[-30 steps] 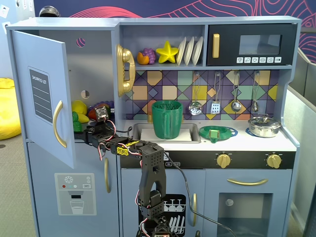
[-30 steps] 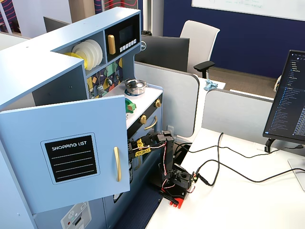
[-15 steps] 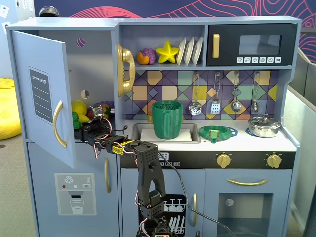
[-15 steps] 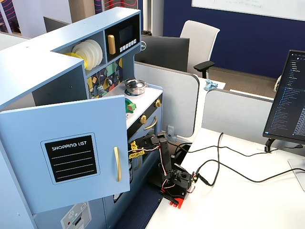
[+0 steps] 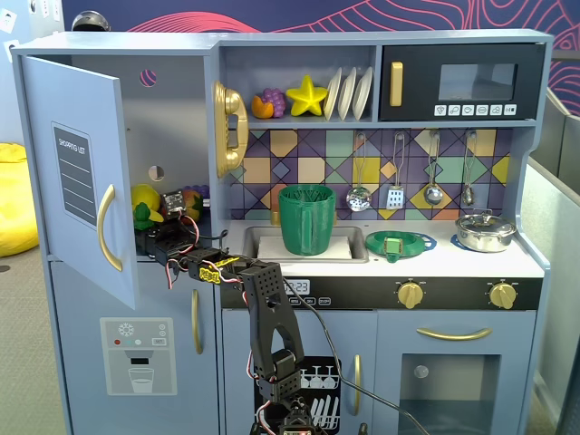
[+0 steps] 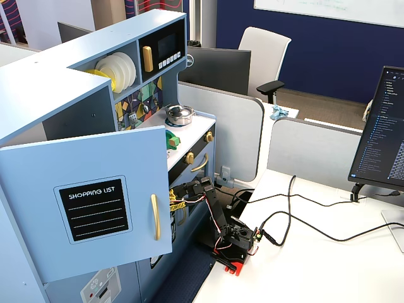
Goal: Pick up the green pineapple from the left cabinet and place it in the green recipient
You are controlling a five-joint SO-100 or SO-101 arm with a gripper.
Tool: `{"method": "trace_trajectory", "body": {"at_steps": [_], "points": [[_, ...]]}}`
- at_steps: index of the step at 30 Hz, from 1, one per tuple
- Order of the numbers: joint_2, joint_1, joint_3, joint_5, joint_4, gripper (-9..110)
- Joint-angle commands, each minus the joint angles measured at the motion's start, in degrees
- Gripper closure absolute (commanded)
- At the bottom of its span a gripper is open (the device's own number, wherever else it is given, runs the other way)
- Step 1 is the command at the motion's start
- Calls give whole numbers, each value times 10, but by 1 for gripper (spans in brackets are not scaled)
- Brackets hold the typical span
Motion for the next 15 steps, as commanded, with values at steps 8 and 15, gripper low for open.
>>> {"method": "trace_trajectory", "body": {"at_steps": [8,15], "points": [[234,-83,112,-148,-98,101],[475,-122,273,-232,-8,101]]}}
